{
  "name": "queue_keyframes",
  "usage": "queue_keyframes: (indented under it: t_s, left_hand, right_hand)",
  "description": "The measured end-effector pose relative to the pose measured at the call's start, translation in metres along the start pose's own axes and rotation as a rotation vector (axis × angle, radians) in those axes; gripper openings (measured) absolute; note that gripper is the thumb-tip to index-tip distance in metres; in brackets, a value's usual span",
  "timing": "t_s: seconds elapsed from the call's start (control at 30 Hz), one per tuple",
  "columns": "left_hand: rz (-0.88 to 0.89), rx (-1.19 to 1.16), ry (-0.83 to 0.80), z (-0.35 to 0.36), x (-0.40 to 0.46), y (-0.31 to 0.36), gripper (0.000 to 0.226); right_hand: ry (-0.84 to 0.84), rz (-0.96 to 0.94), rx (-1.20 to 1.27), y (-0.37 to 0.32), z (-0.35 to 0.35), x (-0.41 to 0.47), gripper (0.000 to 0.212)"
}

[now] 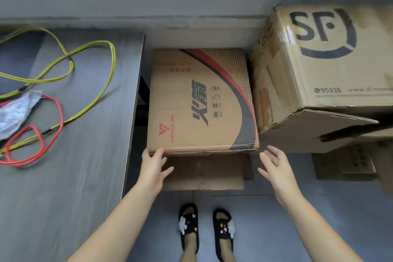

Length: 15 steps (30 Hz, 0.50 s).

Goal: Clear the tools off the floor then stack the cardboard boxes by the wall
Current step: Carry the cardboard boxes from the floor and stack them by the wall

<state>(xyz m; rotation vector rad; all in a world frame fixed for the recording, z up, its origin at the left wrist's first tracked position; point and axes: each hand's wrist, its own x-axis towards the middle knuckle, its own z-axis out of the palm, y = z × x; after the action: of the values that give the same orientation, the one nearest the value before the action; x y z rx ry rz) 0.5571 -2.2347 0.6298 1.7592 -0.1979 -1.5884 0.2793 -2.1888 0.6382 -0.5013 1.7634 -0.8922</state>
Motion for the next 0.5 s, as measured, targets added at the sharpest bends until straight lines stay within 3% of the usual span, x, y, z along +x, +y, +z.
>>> queue_keyframes:
  t_s: [0.17,0.27,0.37,0.5]
  left_hand:
    - [0.27,0.452,-0.386,-0.013,-0.093,0.037,0.024]
    - [0.421,0.713,-0.593,-0.028,-0.134,0.051,0.017]
    - [0.547,0.853,-0.729,-0.04,-0.168,0.052,0.035]
    - [0.696,0.968,-0.834,-0.045,-0.204,0.032,0.051]
  right_hand:
    - [-0.2,-0.34,-0.532,-0.042,-0.043,-0.094,0.056]
    - [-0.22,-0.441,-0.803,-0.05,-0.062,-0.155,0.063]
    - [-0.149,-0.408,-0.827,-0.037,-0.077,-0.214,0.061]
    - [0.056,-0.3,-0.599,0.01,-0.091,-0.287,0.077]
